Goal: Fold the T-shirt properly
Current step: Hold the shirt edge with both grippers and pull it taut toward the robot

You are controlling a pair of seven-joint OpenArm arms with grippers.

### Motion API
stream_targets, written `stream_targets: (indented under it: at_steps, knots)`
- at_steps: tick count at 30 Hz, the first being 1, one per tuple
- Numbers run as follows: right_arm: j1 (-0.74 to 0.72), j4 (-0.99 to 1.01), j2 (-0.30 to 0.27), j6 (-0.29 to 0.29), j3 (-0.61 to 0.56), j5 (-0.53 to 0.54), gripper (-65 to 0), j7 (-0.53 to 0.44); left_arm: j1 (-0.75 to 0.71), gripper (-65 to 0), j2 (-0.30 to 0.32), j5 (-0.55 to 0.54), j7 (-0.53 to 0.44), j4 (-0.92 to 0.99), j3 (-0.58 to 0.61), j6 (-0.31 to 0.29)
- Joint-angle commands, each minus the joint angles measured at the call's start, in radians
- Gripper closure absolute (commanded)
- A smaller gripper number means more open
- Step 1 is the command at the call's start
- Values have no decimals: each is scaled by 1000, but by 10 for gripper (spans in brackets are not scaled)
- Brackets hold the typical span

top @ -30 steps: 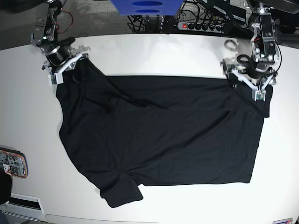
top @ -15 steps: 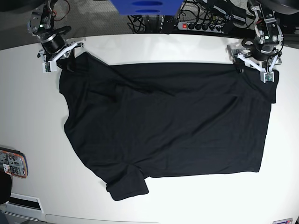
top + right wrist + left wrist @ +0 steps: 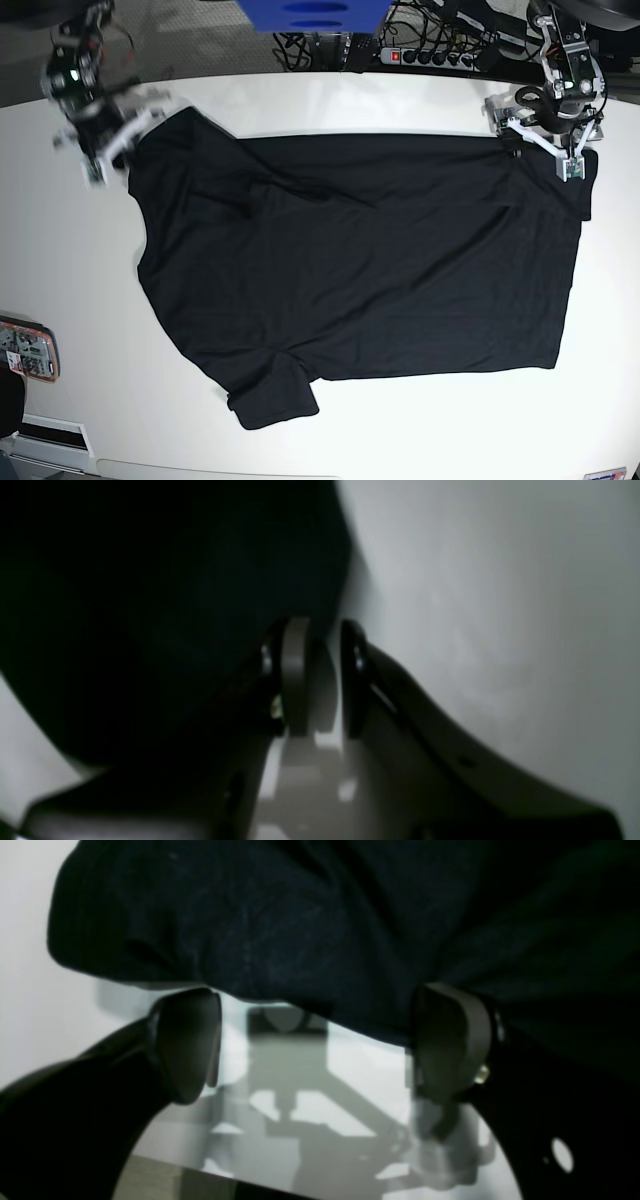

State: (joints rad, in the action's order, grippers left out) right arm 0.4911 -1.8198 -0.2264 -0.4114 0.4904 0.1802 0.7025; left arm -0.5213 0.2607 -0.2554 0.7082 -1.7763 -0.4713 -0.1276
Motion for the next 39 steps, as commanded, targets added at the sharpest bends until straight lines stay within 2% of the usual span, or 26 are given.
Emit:
stream_targets:
  at_steps: [1,6,10,16,22,27,32,39]
  knots:
    - [-7,-22,-9,-7,-14,12,-104,1,-7,-609,7,21,28,-17,1,3]
    - [-125,-13,-9,-7,-101,11,-104,38,-7,-609,7,21,63,-32,1,3]
    - [-242,111,-9,-7,-200,8,-104,32,-4,-609,7,21,67,-32,1,3]
    - [-142,185,-9,-7,-229,8,-104,-56,-10,-609,5,20,66,-60,-5,3]
    - [-75,231,-9,-7,-227,8,-104,-71,-10,-609,5,20,70,-60,-5,3]
    - [-2,233,-21,-7,-187,11,-104,-126,-38,-609,5,20,66,-66,-7,3]
    - [45,233,-23,-7,-137,11,-104,-131,-75,-609,7,20,63,-75,-8,3]
    - [87,229,-23,-7,-135,11,-104,-132,-76,-609,10,20,63,-69,-65,3]
